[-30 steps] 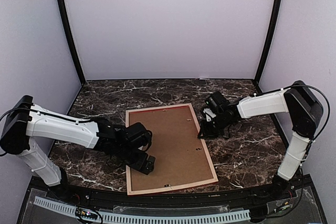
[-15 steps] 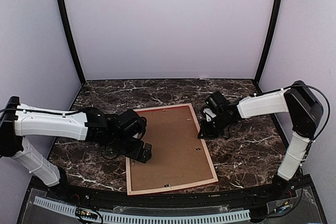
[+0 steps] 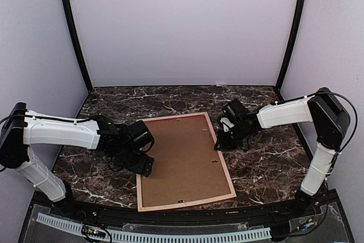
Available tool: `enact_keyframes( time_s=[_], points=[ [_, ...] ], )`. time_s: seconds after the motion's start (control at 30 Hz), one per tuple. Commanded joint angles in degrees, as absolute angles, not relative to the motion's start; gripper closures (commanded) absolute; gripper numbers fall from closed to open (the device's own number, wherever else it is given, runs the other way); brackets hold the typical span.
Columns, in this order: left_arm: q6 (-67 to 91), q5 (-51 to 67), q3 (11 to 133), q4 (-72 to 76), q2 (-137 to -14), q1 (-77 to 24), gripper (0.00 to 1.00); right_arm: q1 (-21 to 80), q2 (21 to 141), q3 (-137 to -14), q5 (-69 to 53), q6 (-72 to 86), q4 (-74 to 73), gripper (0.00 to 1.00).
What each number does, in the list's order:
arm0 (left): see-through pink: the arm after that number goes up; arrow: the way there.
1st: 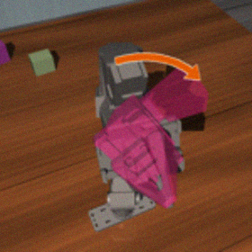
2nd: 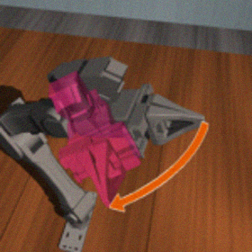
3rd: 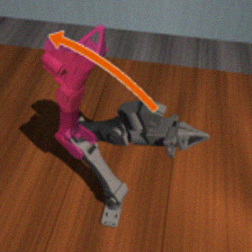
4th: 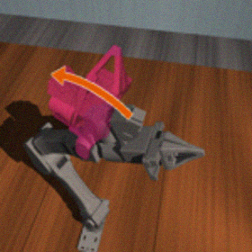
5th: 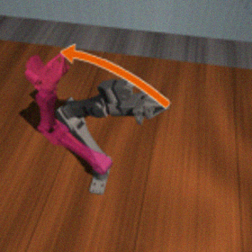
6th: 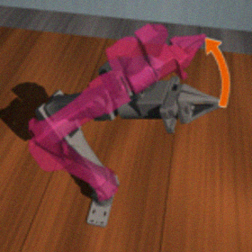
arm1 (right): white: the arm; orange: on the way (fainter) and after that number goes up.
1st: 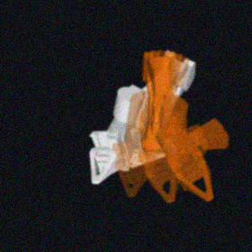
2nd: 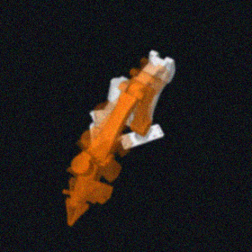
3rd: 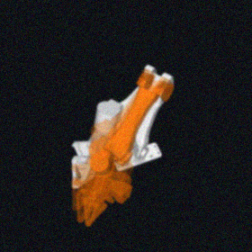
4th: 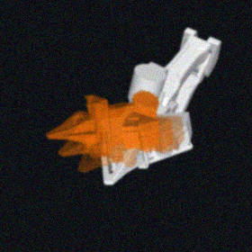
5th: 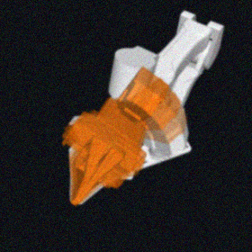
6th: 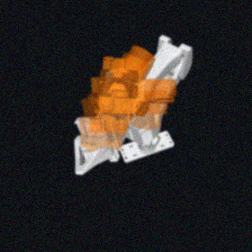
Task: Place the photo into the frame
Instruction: Press the fastener onto the backboard.
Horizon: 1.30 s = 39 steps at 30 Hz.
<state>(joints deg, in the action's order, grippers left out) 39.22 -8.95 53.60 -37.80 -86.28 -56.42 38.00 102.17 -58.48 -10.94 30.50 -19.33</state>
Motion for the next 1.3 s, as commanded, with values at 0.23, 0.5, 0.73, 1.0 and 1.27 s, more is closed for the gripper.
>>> enact_keyframes(
  time_s=[0.23, 0.5, 0.73, 1.0, 1.27],
  points=[
    [39.3, -4.1, 49.9, -33.2, -89.7, -55.4, 0.24, 38.4, 104.2, -56.8, -14.8, 29.2, -17.6, 0.98],
    [40.2, -3.9, 48.2, -30.9, -90.4, -55.0, 0.38, 38.4, 104.2, -56.4, -15.0, 29.3, -17.3, 0.98],
    [42.3, -4.0, 46.3, -28.6, -89.9, -54.9, 0.5, 38.4, 104.2, -56.1, -15.1, 29.4, -17.0, 0.98],
    [43.2, -3.1, 44.9, -27.5, -89.4, -54.8, 0.57, 38.4, 104.3, -55.8, -15.4, 29.4, -16.6, 0.98],
    [44.6, -1.0, 43.5, -25.9, -88.7, -54.8, 0.64, 38.4, 104.4, -55.6, -15.7, 29.5, -16.3, 0.98]
  ],
)
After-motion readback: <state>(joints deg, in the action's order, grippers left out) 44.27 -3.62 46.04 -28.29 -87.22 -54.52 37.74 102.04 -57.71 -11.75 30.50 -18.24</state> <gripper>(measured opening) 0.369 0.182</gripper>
